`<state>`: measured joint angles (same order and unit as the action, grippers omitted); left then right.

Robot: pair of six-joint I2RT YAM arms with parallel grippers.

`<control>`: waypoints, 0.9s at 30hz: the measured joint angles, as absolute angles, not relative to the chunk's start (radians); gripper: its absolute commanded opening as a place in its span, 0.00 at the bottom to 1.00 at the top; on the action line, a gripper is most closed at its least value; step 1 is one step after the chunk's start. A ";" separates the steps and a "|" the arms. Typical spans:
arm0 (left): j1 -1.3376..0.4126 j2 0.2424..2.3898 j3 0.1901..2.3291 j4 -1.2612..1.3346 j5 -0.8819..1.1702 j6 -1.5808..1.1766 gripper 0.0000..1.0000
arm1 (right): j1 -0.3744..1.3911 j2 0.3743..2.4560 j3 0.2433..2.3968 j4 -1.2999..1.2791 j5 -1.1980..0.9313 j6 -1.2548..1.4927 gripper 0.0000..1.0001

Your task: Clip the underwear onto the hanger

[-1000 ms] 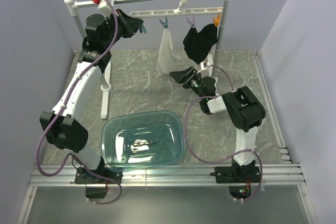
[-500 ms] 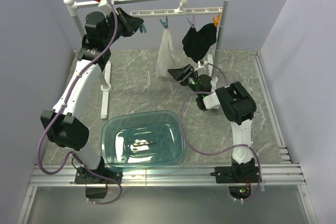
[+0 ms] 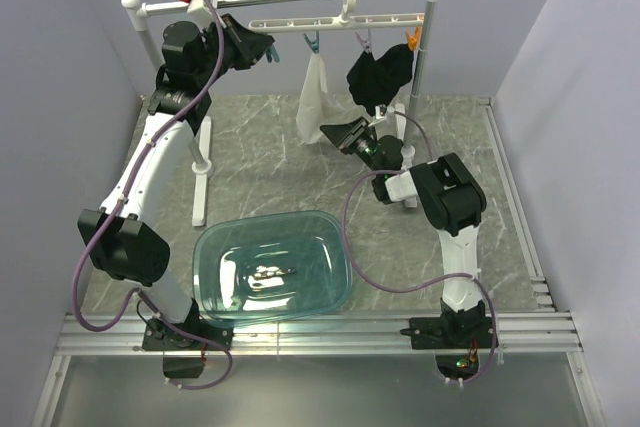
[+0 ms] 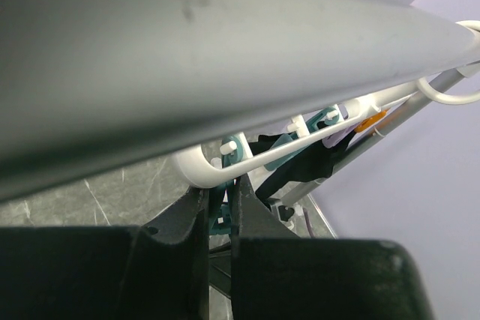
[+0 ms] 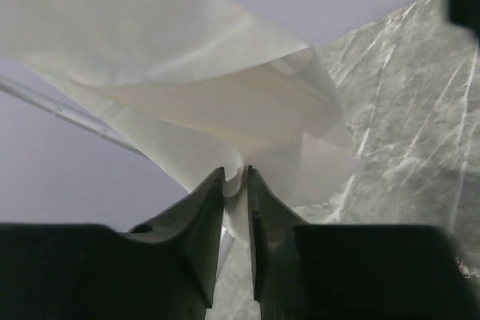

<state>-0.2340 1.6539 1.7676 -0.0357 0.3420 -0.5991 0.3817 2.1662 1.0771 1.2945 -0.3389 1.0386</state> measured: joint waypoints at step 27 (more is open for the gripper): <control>-0.242 1.653 1.722 0.028 0.356 -0.586 0.00 | 0.543 1.768 0.890 1.265 -0.309 0.602 0.00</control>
